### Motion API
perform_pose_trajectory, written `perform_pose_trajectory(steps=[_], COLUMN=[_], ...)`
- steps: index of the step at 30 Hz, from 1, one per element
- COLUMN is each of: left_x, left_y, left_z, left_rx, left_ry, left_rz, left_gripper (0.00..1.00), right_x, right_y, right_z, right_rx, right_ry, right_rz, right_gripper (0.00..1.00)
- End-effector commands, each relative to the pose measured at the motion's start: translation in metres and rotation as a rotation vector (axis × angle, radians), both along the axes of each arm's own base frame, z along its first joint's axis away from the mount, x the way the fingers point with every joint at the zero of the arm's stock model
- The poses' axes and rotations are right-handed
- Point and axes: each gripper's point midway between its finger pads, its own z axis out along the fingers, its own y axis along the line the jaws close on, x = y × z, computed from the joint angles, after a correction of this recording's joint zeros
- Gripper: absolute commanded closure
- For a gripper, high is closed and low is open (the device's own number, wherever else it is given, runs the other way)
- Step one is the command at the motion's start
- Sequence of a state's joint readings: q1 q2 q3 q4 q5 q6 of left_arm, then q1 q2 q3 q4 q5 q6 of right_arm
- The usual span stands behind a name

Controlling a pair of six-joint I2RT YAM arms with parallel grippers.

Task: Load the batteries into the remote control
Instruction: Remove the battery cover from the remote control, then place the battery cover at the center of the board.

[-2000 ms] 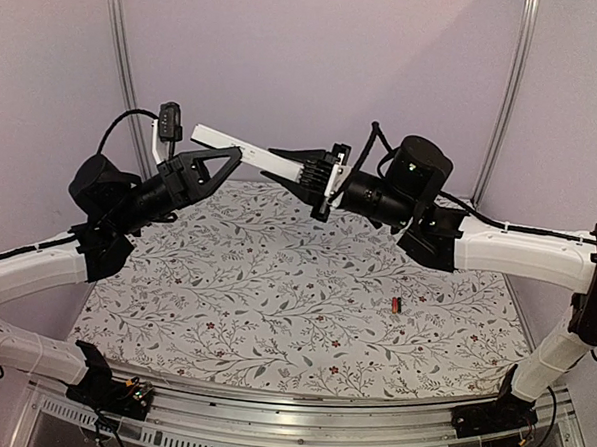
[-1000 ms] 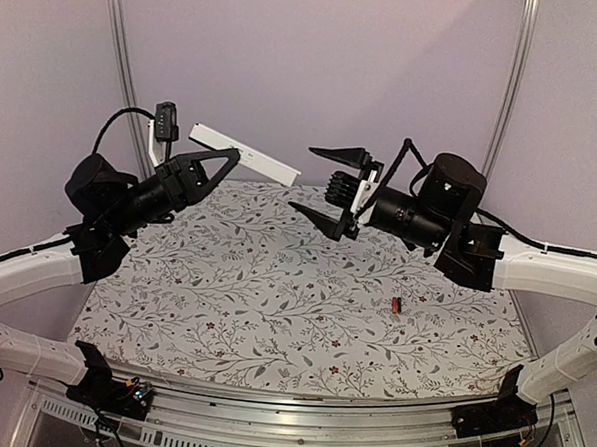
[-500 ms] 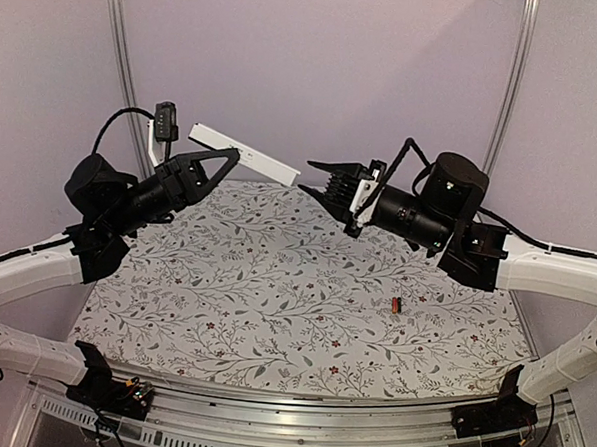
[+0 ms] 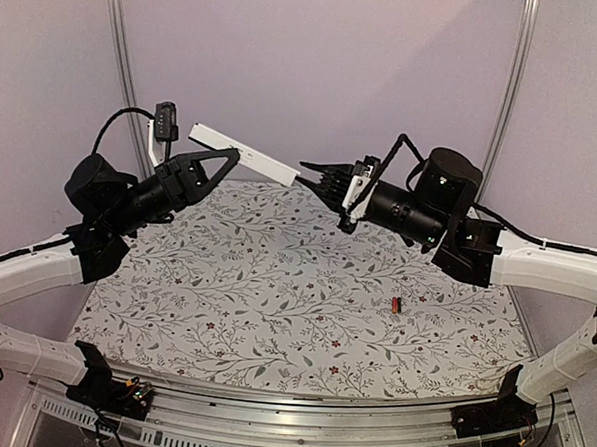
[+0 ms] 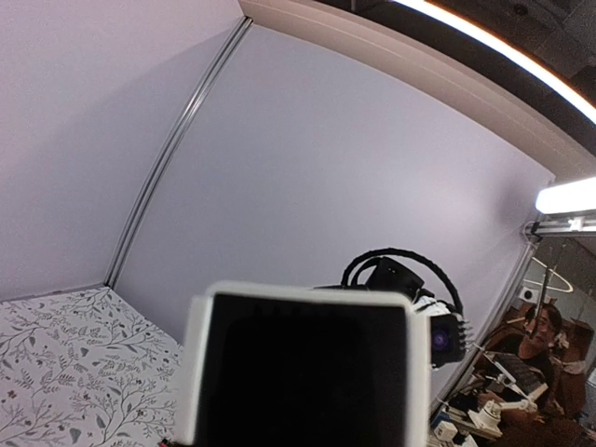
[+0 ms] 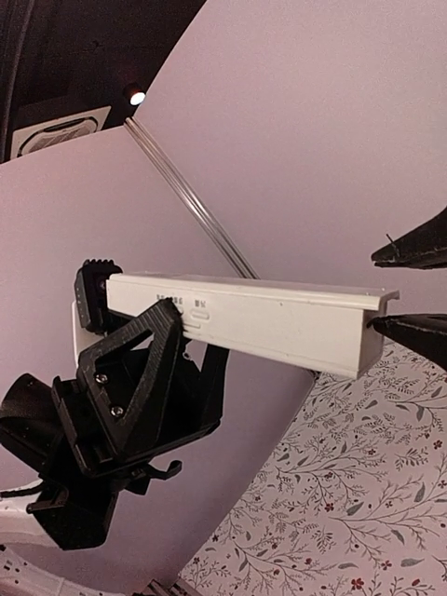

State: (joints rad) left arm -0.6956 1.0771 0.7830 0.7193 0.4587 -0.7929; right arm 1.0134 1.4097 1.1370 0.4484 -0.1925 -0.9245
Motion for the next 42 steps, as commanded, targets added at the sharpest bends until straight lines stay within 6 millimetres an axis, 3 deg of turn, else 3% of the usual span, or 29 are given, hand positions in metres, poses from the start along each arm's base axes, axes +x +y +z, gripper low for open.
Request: perform_pose_trajectory(steps=[1,10,20,27,31,35,37,42], left_x=[-0.003,-0.002,0.002,0.007,0.009,0.009,0.008,0.003], left_y=[0.0,-0.001,-0.002,0.0,0.002,0.007,0.011,0.028], left_z=[0.001,-0.002,-0.014,-0.027,-0.032,-0.034,-0.033,-0.029], left_rx=[0.0,0.01,0.041,0.062,0.069,0.075,0.08,0.109], left_ry=[-0.013,-0.013,-0.005,0.015,0.02,0.012,-0.003,-0.077], left_rz=[-0.003,-0.001,0.013,0.038,0.054,0.074,0.095,0.19], left_gripper=[1.0,1.0,1.0,1.0,1.0,1.0,1.0,1.0], right_x=[0.003,0.001,0.008,0.021,0.039,0.069,0.089,0.123], right_y=[0.005,0.004,-0.002,-0.019,-0.028,-0.045,-0.055,-0.072], right_z=[0.004,0.004,0.015,0.04,0.044,0.035,0.019,-0.067], right_rx=[0.001,-0.003,0.039,0.151,0.196,0.247,0.269,0.258], right_ry=[-0.007,-0.012,0.021,0.125,0.208,0.371,0.533,1.008], right_rz=[0.001,0.004,-0.034,-0.063,-0.124,-0.19,-0.229,-0.351], right_gripper=[0.84,1.0,1.0,1.0,1.0,1.0,1.0,1.0])
